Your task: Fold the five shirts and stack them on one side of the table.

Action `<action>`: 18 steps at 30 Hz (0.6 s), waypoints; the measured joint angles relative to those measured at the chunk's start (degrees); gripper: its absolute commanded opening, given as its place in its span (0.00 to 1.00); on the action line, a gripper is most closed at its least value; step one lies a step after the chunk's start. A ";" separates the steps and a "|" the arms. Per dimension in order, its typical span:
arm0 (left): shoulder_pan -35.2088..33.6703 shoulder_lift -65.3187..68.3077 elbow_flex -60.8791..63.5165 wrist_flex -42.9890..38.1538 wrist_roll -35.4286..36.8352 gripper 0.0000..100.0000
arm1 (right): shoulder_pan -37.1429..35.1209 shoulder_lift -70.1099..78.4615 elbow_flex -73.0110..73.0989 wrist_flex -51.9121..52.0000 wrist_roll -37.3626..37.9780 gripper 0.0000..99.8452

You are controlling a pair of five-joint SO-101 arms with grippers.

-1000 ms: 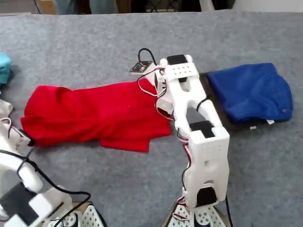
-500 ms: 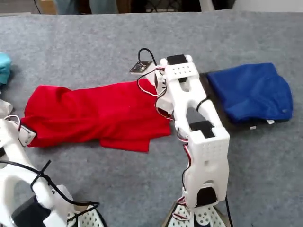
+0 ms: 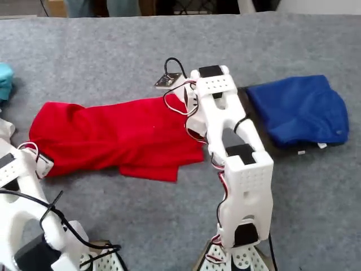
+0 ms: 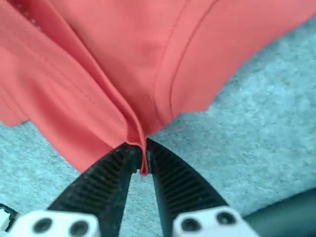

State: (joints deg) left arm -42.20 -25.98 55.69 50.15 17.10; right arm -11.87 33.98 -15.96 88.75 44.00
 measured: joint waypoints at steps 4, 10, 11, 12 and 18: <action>0.18 0.00 0.79 -1.67 0.18 0.21 | 0.00 0.00 0.00 0.00 0.00 0.01; 3.08 -0.18 3.78 -5.80 0.26 0.13 | 0.00 0.00 0.00 0.00 0.00 0.01; 3.08 -0.18 3.78 -5.98 0.26 0.12 | 0.00 0.00 0.00 0.00 0.00 0.01; 3.08 -0.18 3.78 -6.07 0.26 0.12 | 0.00 0.00 0.00 0.00 0.00 0.01; 3.25 -0.18 3.78 -6.07 0.26 0.08 | 0.00 0.00 0.00 0.00 0.00 0.01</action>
State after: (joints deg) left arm -38.95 -26.15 59.47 44.09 17.36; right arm -11.87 33.98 -15.96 88.75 44.00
